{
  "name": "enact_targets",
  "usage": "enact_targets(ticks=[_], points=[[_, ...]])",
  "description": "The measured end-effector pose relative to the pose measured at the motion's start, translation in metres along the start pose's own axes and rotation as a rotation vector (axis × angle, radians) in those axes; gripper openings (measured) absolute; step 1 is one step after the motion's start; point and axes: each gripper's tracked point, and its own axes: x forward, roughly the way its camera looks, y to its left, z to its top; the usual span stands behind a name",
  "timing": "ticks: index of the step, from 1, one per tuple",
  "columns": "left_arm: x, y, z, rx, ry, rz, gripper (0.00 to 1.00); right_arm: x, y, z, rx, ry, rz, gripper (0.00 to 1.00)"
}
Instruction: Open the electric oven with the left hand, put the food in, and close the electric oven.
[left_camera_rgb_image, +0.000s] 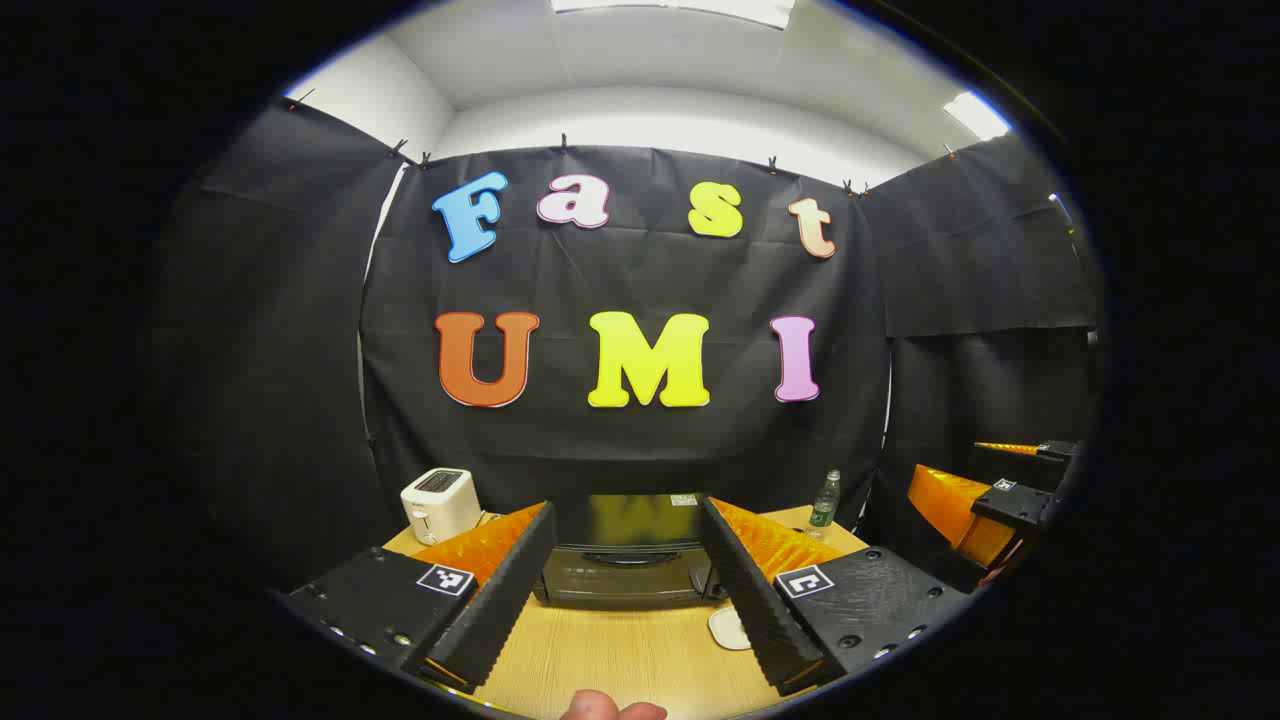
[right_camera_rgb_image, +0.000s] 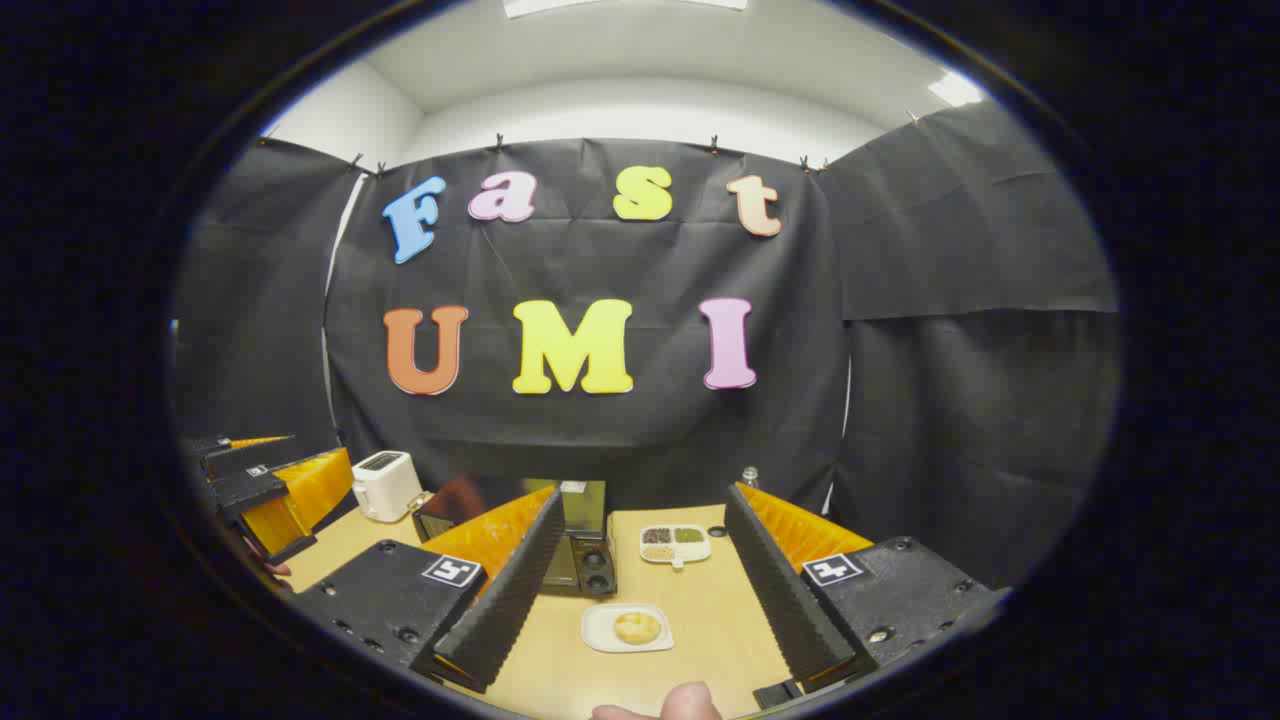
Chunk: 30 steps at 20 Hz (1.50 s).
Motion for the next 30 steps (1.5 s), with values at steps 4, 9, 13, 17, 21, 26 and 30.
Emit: enact_targets(ticks=[4,9,13,17,21,26,30], points=[[0.001,-0.004,-0.003,-0.001,0.007,-0.001,0.94,0.003,-0.001,-0.002,0.009,0.003,0.003,1.0],[0.007,-0.008,-0.007,-0.007,0.018,-0.003,0.94,0.006,-0.009,-0.001,0.007,0.004,0.005,1.0],[0.007,-0.008,-0.008,-0.009,0.022,0.001,0.82,0.01,-0.012,-0.001,0.011,0.004,0.007,1.0],[0.009,-0.011,-0.012,-0.004,0.03,-0.003,0.82,0.011,-0.016,-0.003,0.01,0.009,0.003,1.0],[0.008,-0.014,-0.016,0.0,0.036,-0.01,0.82,0.011,-0.019,-0.005,0.011,0.014,-0.003,1.0],[0.01,-0.013,-0.018,-0.004,0.045,-0.008,0.94,0.013,-0.021,-0.008,0.013,0.018,-0.007,1.0],[0.012,-0.013,-0.025,-0.007,0.075,-0.007,0.94,0.016,-0.023,-0.01,0.013,0.023,-0.008,1.0]])
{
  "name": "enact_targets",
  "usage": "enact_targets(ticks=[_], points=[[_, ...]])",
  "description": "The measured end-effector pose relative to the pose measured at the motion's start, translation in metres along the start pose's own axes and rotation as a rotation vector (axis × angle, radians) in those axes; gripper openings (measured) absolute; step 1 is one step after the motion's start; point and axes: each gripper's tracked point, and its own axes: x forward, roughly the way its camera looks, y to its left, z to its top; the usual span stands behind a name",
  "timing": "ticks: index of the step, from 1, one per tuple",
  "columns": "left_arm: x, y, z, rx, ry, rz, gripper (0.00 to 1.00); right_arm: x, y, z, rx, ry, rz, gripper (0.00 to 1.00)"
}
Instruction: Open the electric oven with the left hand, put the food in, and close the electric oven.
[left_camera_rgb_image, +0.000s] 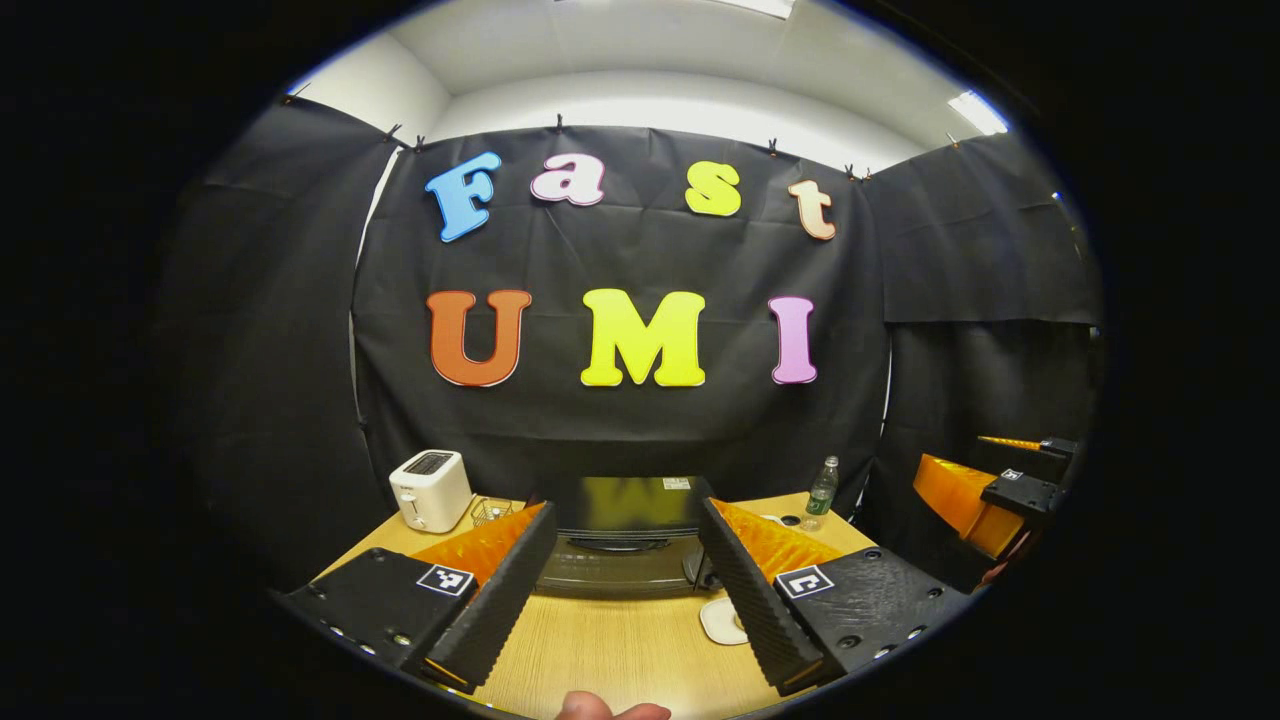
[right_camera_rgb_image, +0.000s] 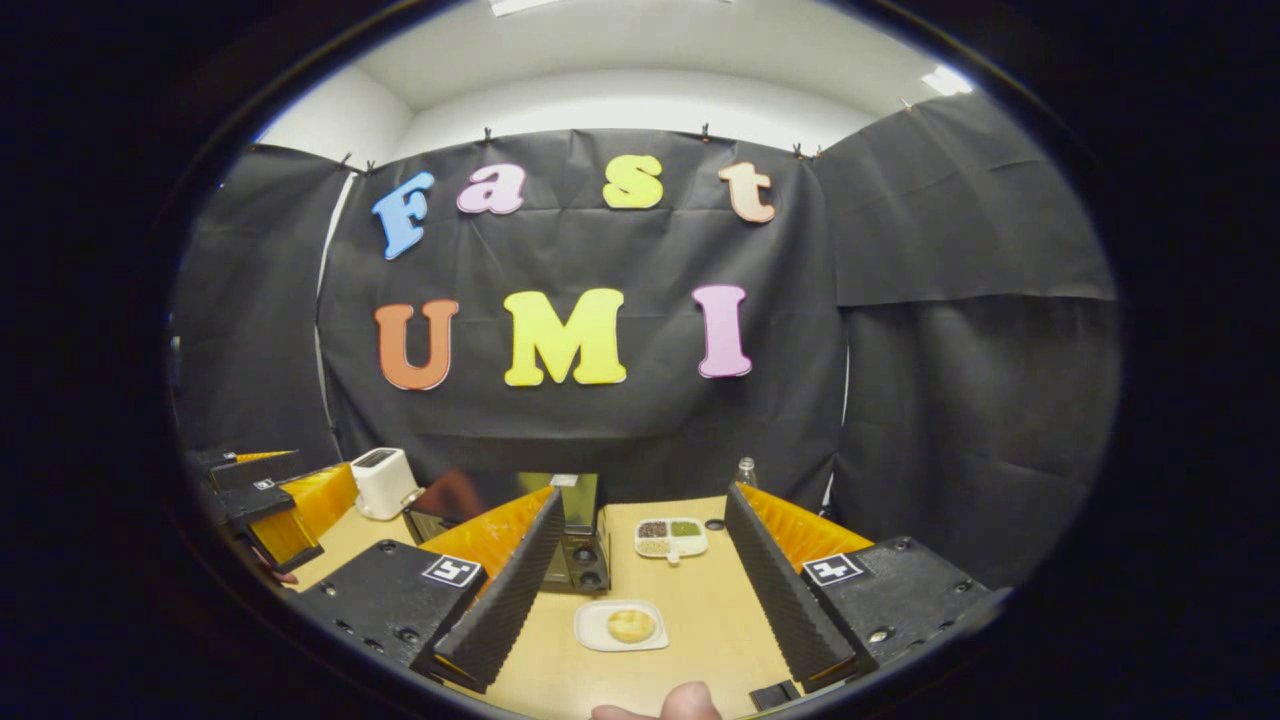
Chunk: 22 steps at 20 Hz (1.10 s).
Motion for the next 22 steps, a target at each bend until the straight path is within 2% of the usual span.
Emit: enact_targets(ticks=[7,10,15,22], points=[[0.029,0.0,-0.02,-0.01,0.052,-0.011,0.94,0.008,-0.017,-0.005,-0.009,0.013,-0.018,1.0],[0.052,-0.001,-0.034,-0.031,0.087,-0.022,0.94,0.01,-0.036,-0.011,-0.024,0.03,-0.047,1.0],[0.114,0.004,-0.055,-0.031,0.129,-0.03,0.94,0.018,-0.073,-0.026,-0.041,0.08,-0.11,1.0],[0.196,0.009,-0.126,-0.048,0.254,-0.025,0.94,0.034,-0.111,-0.05,-0.068,0.159,-0.168,1.0]])
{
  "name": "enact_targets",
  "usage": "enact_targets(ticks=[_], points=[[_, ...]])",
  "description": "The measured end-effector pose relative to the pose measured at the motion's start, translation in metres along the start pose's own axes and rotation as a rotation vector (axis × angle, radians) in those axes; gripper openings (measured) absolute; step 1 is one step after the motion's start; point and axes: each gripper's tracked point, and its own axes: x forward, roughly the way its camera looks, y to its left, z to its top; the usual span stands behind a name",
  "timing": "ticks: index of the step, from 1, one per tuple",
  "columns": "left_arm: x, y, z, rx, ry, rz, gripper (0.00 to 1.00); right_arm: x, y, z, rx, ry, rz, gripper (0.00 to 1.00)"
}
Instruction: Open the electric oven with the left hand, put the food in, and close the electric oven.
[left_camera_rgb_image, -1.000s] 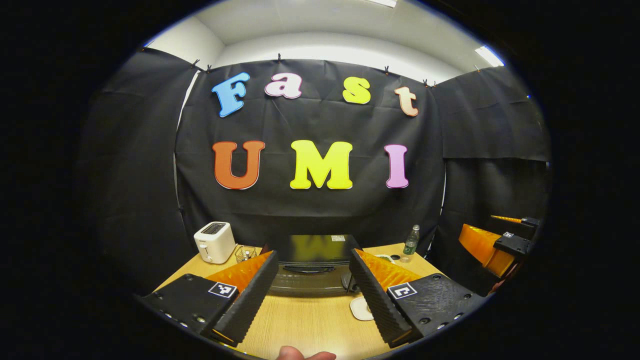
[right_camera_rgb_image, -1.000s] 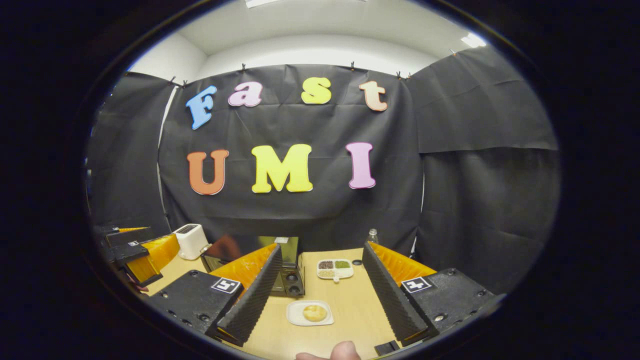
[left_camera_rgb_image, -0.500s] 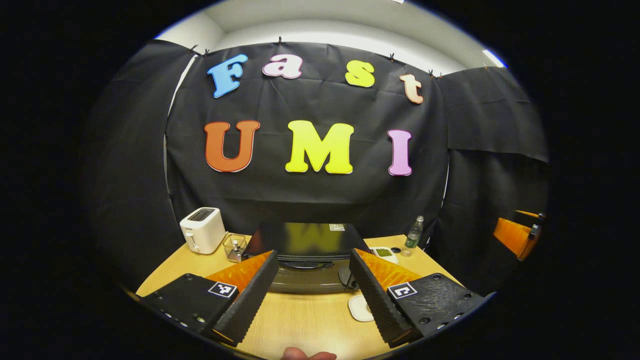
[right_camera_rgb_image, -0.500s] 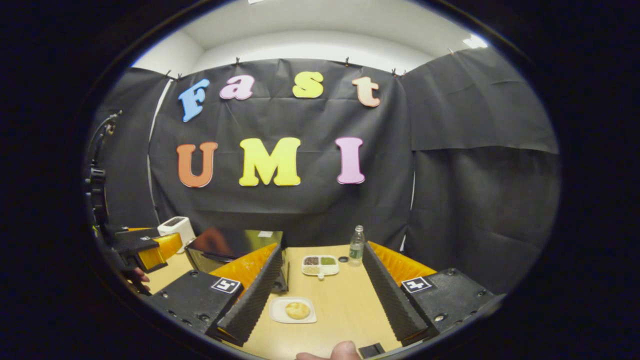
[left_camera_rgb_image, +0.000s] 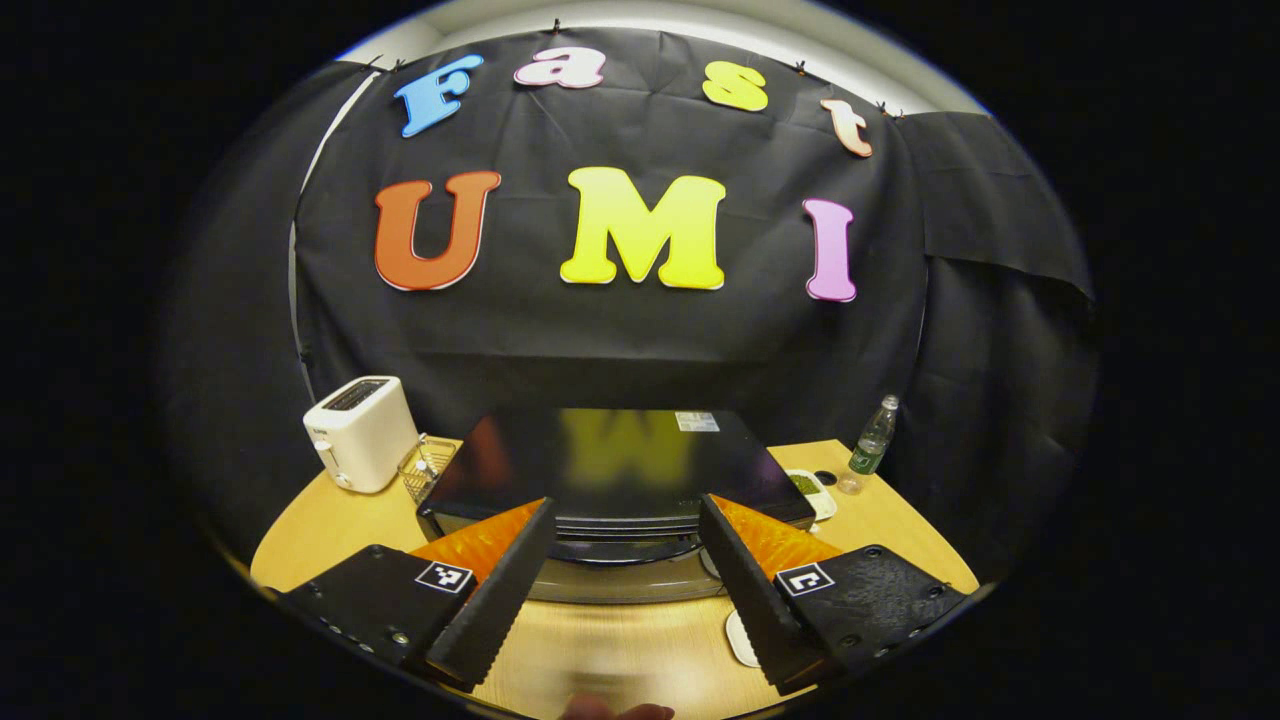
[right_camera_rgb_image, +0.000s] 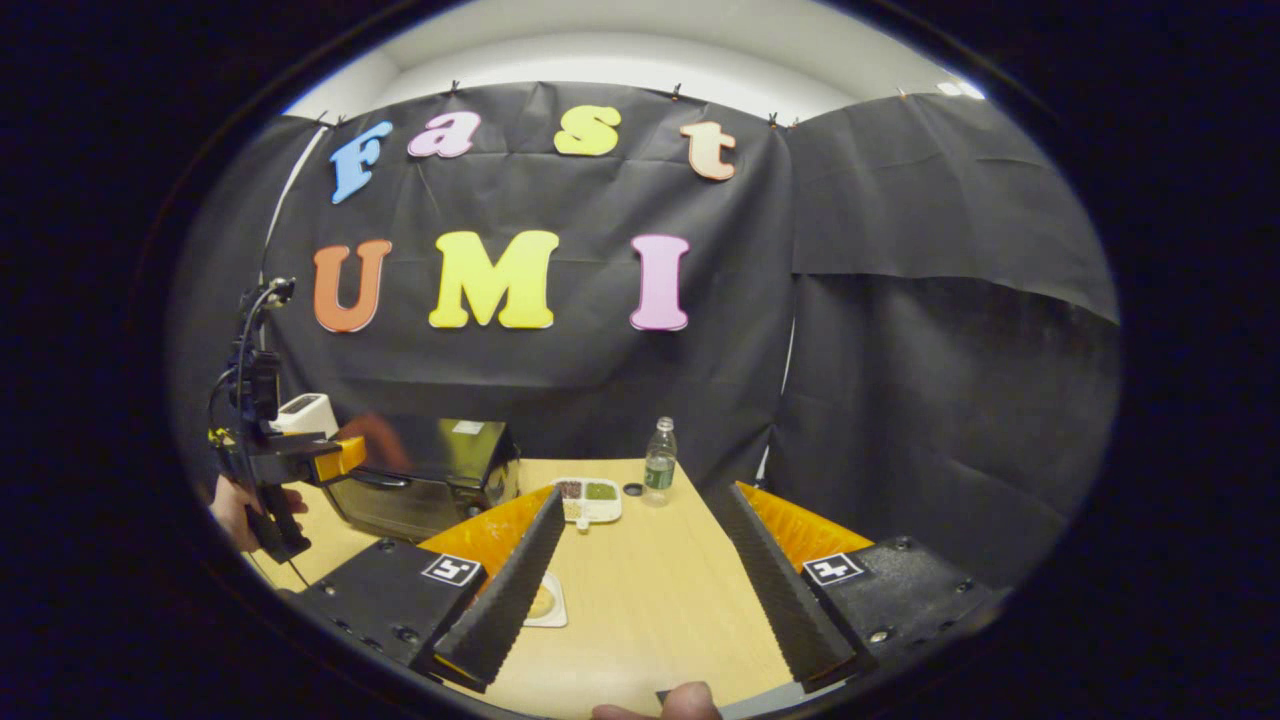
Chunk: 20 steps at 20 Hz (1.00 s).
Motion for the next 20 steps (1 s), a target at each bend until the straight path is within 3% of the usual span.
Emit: enact_targets(ticks=[6,7,8,9,12,13,20], points=[[0.031,0.006,-0.024,0.013,0.055,0.038,0.95,0.015,-0.007,-0.016,0.003,0.054,-0.01,1.0],[0.031,0.006,-0.027,0.019,0.056,0.035,0.84,0.017,-0.007,-0.016,0.006,0.057,-0.011,1.0],[0.029,0.006,-0.032,0.021,0.07,0.036,0.94,0.019,-0.006,-0.016,0.016,0.06,-0.007,1.0],[0.031,0.006,-0.031,0.041,0.058,0.032,0.96,0.021,-0.004,-0.018,0.027,0.066,0.0,1.0],[0.023,0.006,-0.038,0.084,0.072,0.033,0.96,0.024,0.002,-0.023,0.041,0.078,0.018,1.0],[0.017,0.005,-0.041,0.073,0.082,0.032,1.0,0.024,0.004,-0.023,0.046,0.079,0.022,1.0],[-0.029,0.005,-0.077,0.026,0.195,0.018,0.97,0.019,0.007,-0.033,0.096,0.094,0.035,1.0]])
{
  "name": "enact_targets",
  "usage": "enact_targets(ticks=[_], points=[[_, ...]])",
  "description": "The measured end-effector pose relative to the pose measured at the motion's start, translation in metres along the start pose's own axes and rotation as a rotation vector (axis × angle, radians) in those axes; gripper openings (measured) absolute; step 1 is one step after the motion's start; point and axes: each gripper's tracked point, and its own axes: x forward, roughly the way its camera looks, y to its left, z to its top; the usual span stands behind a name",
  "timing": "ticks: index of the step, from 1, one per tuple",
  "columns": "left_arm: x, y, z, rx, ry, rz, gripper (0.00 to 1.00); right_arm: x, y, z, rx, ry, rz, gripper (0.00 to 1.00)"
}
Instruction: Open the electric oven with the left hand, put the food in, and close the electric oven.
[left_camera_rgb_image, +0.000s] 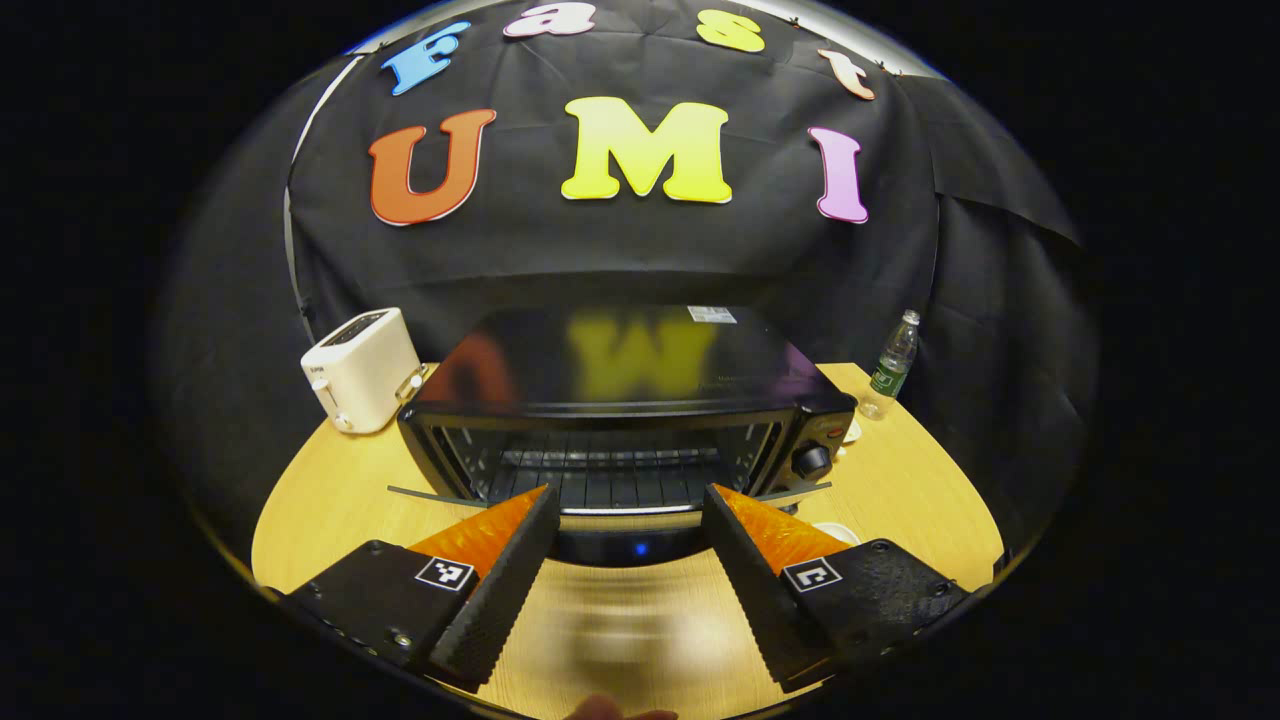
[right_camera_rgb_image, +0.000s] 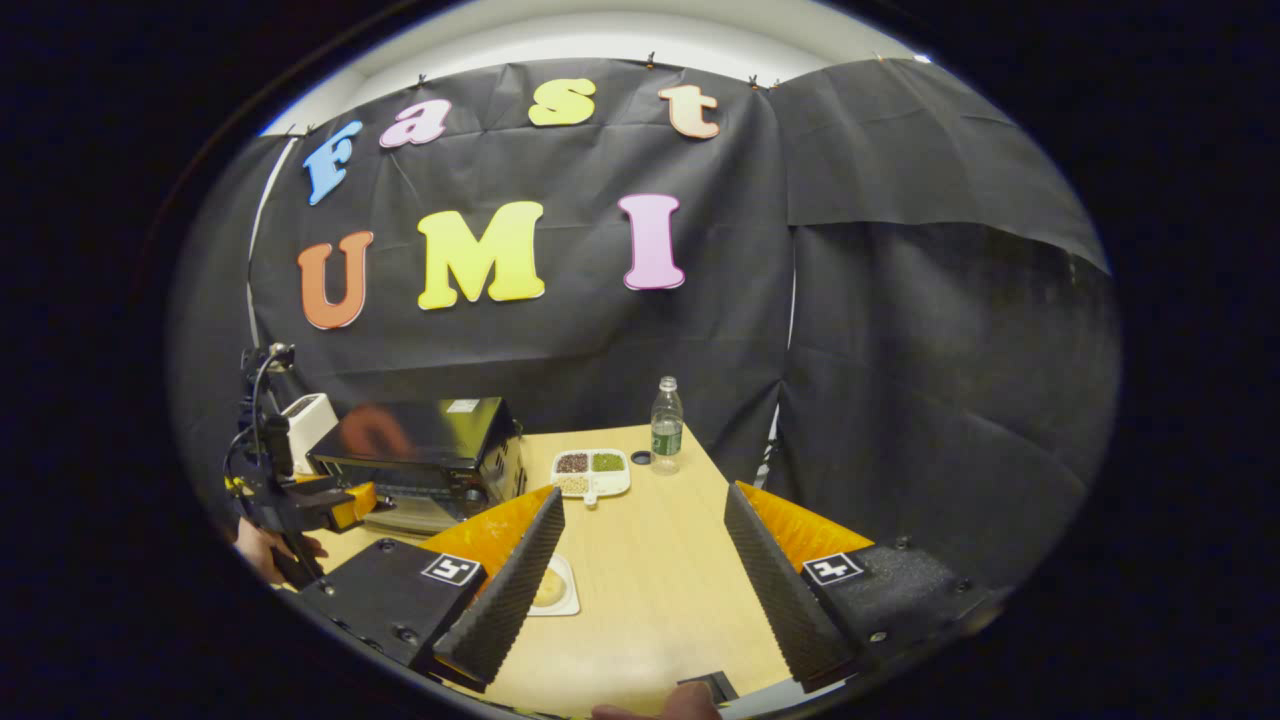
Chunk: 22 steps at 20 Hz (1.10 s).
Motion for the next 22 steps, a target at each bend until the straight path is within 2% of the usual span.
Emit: enact_targets(ticks=[7,11,13,17,22], points=[[-0.016,0.005,-0.061,-0.077,0.139,0.014,0.96,-0.012,0.002,-0.017,0.0,0.037,0.001,1.0],[-0.013,0.005,-0.09,-0.12,0.219,0.024,0.89,-0.019,0.011,-0.027,-0.015,0.058,0.019,1.0],[-0.011,0.003,-0.11,-0.128,0.265,0.016,0.89,-0.022,0.014,-0.031,-0.026,0.069,0.027,1.0],[-0.003,0.01,-0.142,-0.121,0.334,0.021,0.9,-0.025,0.016,-0.038,-0.044,0.088,0.035,1.0],[0.0,0.013,-0.155,-0.088,0.358,0.032,0.9,-0.028,0.015,-0.05,-0.062,0.122,0.041,1.0]])
